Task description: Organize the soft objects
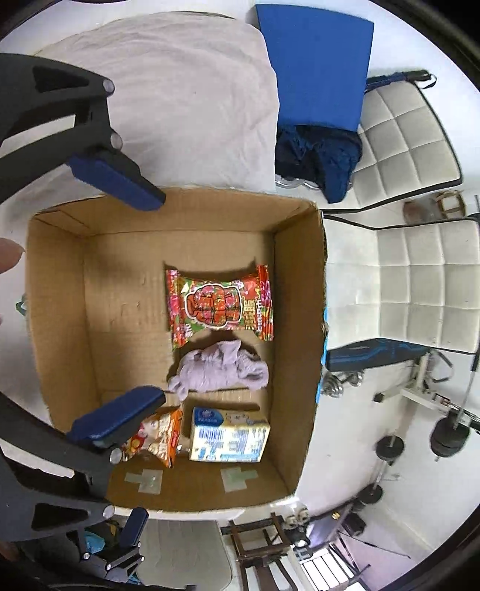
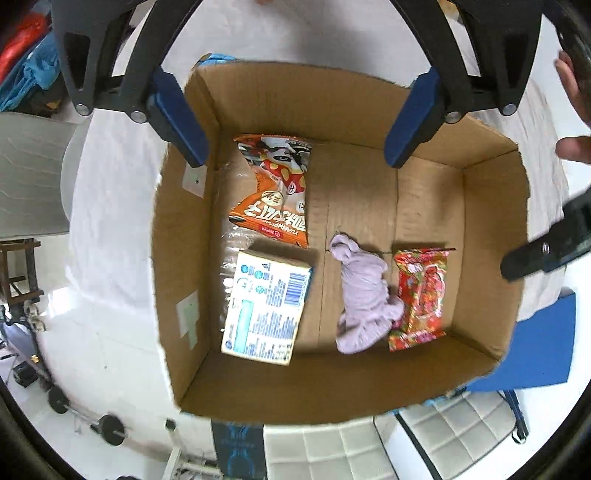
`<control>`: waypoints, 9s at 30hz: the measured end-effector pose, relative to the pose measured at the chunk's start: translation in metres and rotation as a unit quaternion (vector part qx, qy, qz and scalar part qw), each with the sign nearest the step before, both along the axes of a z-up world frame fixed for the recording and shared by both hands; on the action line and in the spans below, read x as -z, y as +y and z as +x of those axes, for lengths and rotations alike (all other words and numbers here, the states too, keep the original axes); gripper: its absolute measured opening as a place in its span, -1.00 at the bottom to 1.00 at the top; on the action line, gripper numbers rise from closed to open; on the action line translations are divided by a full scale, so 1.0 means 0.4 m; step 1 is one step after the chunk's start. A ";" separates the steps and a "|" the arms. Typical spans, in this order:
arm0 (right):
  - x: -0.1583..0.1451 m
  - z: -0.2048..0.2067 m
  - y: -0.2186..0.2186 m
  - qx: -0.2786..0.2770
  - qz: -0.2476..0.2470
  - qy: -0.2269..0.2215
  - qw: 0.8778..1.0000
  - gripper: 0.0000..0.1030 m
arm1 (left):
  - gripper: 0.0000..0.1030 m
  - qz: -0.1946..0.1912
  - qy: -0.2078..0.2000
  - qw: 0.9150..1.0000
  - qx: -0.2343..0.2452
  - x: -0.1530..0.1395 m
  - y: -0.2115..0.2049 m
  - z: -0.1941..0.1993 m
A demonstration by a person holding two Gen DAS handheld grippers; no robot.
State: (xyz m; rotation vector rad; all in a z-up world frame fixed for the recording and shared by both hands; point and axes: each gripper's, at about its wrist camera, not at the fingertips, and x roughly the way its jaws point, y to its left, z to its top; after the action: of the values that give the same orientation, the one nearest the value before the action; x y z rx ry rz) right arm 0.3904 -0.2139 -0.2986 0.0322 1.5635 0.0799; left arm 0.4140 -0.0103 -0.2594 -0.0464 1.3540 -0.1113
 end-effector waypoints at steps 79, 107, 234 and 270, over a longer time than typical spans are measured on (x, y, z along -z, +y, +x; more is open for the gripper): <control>0.369 -0.349 -0.115 -0.065 -0.038 0.101 0.992 -0.20 | 0.99 0.032 0.181 0.974 -0.129 0.398 0.123 -0.381; 0.489 -0.437 -0.027 -0.012 -0.063 0.169 0.983 -0.43 | -0.14 0.076 0.175 0.981 -0.031 0.461 0.021 -0.495; 0.158 -0.029 0.064 0.026 -0.027 -0.019 0.999 1.00 | 0.97 0.033 0.024 0.999 -0.036 0.041 0.069 -0.088; -0.736 -0.722 -0.018 0.048 0.001 -0.264 0.963 1.00 | 0.97 0.007 -0.197 0.980 -0.023 -0.638 -0.002 -0.711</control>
State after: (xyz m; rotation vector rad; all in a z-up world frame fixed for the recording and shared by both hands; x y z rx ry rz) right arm 0.1018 -0.2213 -0.0041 0.0808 1.0266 0.0110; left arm 0.1295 -0.0111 -0.0043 -0.0415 0.9578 -0.0674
